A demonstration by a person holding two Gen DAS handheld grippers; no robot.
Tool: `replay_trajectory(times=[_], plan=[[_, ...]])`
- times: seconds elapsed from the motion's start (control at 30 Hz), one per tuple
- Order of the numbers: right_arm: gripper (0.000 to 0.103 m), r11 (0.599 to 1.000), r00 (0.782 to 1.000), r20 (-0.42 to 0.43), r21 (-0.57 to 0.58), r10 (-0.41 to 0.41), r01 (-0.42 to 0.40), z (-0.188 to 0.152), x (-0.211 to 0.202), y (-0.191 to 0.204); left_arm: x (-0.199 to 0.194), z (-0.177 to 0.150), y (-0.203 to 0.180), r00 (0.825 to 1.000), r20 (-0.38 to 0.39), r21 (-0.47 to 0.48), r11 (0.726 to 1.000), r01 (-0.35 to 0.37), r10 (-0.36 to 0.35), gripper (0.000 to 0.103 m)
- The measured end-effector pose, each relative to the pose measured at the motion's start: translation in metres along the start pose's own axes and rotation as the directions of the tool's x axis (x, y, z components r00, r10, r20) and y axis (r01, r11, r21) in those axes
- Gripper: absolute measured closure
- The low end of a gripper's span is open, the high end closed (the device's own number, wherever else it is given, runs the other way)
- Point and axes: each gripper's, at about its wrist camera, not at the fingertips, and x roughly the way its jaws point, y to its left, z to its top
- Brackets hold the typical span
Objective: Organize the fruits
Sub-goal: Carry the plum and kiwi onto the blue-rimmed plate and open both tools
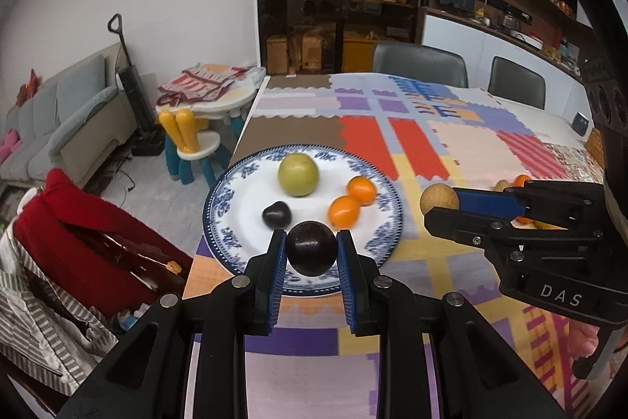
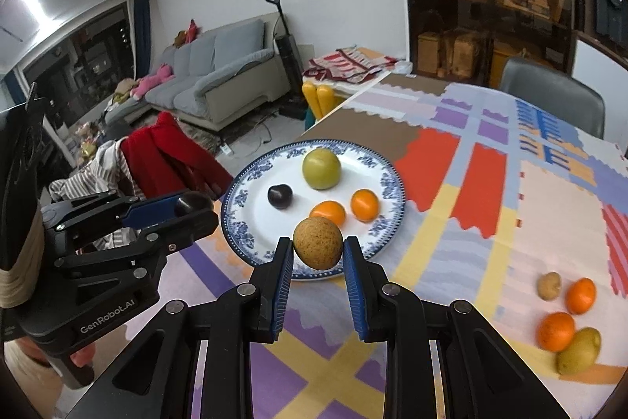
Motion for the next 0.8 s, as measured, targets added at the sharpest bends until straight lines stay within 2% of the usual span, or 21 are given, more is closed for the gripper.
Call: replay_trajectory(times=[0.43, 0.8], plan=[[0.075, 1.0, 0.993, -0.114, -0.002, 0.01, -0.01, 0.003, 0.064, 0.0, 0.054, -0.005, 0.026, 0.997, -0.071, -0.008, 1.0, 0.003, -0.003, 0.077], [0.075, 1.0, 0.989, -0.148, -0.006, 0.006, -0.007, 0.001, 0.085, -0.002, 0.078, -0.01, 0.03, 0.994, -0.112, -0.007, 1.0, 0.008, -0.008, 0.077]])
